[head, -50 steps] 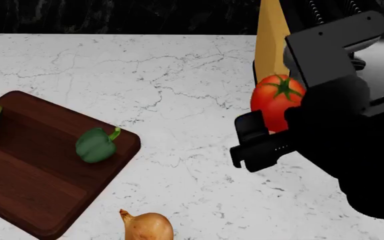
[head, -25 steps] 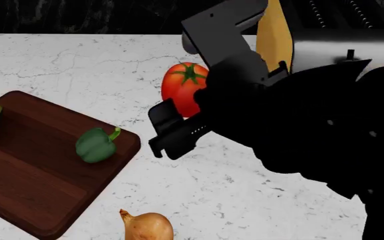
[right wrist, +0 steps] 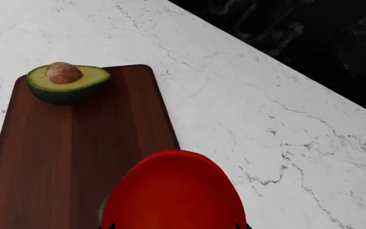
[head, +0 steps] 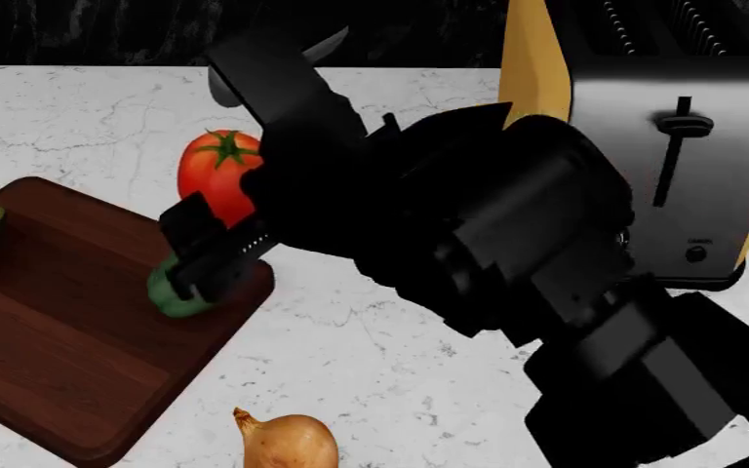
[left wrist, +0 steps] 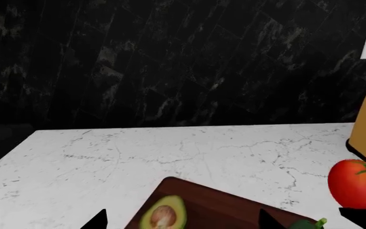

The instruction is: Place the avocado, onion, tomato and bell pepper on the cutting board.

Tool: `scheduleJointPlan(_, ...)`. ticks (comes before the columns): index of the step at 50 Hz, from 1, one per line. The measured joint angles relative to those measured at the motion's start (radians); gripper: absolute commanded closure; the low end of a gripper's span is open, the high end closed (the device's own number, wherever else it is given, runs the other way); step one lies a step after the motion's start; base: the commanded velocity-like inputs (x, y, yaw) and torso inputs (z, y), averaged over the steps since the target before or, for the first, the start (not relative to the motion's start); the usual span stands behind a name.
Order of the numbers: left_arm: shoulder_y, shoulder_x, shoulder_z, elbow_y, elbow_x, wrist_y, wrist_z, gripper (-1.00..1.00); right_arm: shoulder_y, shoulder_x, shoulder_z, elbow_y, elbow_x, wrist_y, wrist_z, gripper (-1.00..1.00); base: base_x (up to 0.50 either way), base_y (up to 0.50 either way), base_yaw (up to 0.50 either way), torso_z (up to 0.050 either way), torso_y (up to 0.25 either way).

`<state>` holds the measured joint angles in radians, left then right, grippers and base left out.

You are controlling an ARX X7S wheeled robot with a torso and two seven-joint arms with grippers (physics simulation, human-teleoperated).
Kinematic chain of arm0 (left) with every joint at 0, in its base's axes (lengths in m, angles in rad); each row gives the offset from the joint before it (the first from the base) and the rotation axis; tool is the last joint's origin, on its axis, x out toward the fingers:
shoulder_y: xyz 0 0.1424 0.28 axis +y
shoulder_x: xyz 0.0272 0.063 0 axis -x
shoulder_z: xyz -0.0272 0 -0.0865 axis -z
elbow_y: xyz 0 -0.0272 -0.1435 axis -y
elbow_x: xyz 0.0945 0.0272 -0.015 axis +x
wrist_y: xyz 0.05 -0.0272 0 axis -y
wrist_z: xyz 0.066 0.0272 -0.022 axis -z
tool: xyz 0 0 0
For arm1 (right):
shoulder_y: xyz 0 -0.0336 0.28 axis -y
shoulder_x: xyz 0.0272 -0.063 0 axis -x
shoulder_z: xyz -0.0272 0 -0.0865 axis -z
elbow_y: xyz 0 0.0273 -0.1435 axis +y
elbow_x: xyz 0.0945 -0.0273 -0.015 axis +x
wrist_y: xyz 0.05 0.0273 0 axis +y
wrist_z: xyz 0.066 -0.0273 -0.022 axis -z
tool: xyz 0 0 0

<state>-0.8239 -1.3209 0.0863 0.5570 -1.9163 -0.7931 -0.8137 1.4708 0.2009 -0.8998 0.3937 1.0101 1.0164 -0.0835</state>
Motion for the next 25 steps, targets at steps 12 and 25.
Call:
scheduleJointPlan(12, 0.108, -0.039, -0.095, 0.011, -0.005, 0.022, 0.016, -1.0, 0.075, -0.122, -0.232, 0.26, 0.072, -0.224, -0.124, 1.0, 0.0, 0.0, 0.0, 0.0, 0.0)
scheduleJointPlan(25, 0.221, -0.052, -0.228, 0.012, -0.013, 0.004, 0.02, -1.0, 0.136, -0.165, -0.555, 0.341, 0.324, -0.442, -0.148, 1.0, 0.0, 0.0, 0.0, 0.0, 0.0)
